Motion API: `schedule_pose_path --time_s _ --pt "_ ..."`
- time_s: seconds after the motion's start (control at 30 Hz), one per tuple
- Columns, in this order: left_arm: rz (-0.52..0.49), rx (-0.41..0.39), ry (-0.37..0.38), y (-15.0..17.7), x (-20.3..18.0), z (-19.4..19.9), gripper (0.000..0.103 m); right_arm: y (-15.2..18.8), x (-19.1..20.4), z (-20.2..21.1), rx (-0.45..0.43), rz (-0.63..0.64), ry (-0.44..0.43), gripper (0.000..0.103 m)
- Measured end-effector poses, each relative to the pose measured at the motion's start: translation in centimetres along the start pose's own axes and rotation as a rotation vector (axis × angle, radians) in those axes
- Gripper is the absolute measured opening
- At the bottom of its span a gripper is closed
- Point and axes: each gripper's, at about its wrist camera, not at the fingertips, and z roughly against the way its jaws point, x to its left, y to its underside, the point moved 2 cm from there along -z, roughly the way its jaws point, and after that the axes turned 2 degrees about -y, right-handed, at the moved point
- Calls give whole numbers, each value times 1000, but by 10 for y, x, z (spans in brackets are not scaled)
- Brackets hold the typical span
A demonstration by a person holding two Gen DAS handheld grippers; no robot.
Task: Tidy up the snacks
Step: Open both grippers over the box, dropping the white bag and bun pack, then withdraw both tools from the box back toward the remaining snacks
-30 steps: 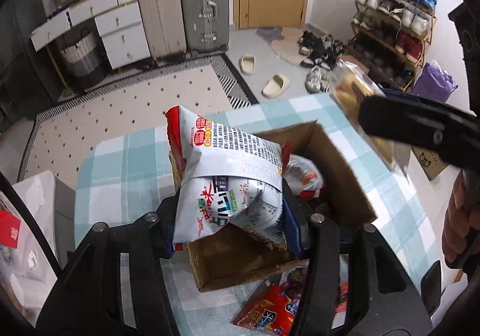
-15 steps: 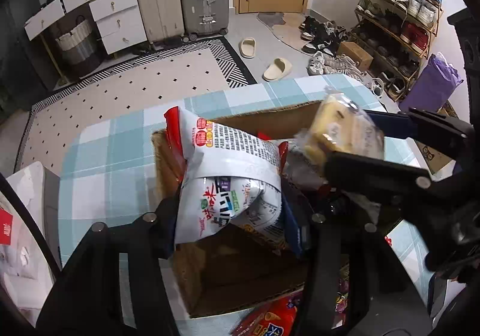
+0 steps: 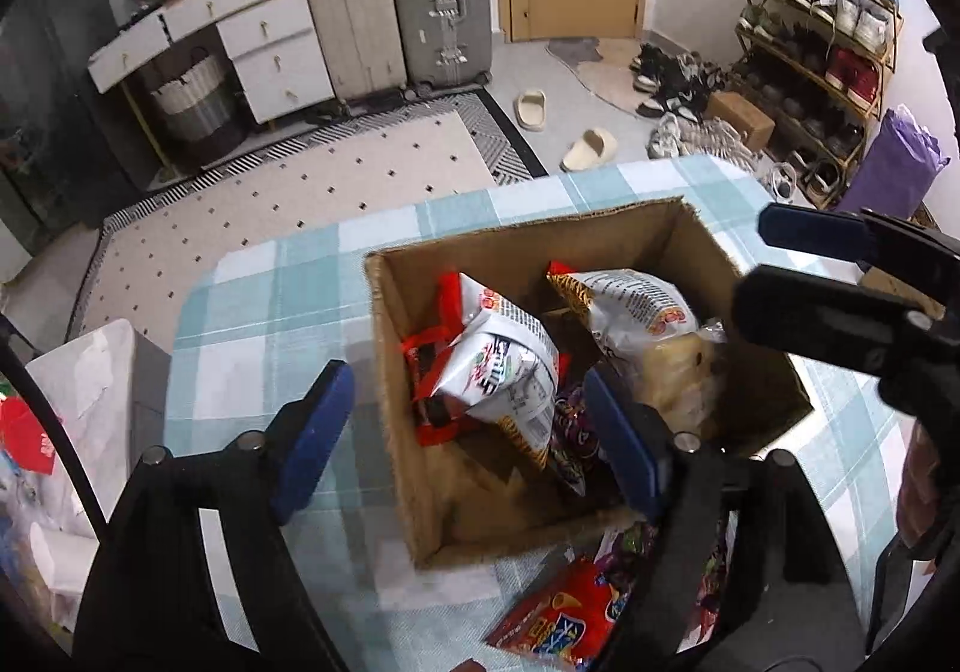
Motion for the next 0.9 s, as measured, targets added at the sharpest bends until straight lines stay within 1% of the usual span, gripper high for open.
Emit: schedule_pose_path --time_s 0.13,0.23,0.33,0.4,0.47,0.63,0.7,0.73,0.8,0.9 --pt "11 -39 -20 7 3 27 80 5 13 27 -36 14 -5 81" --pt "21 -74 -24 17 2 52 80 12 24 52 -73 16 -10 85" --pt "37 -125 -31 31 2 78 82 22 33 78 -120 23 -15 87" --pt "50 -150 -38 42 1 95 83 29 40 96 -153 33 -12 91" --pt "65 -178 -42 56 0 111 86 40 47 113 -189 38 -16 93" --pt "91 -247 -64 89 -6 142 90 77 62 151 -282 38 -14 98" --pt "97 -270 -58 102 -9 153 99 95 66 162 -309 31 -10 99" --pt "112 -300 -55 111 -9 160 102 103 67 164 -316 26 -8 99" --pt "139 -337 -43 121 -6 169 102 126 68 169 -340 8 23 102" --pt "166 -353 -24 132 -3 177 102 159 65 169 -345 -23 49 102"
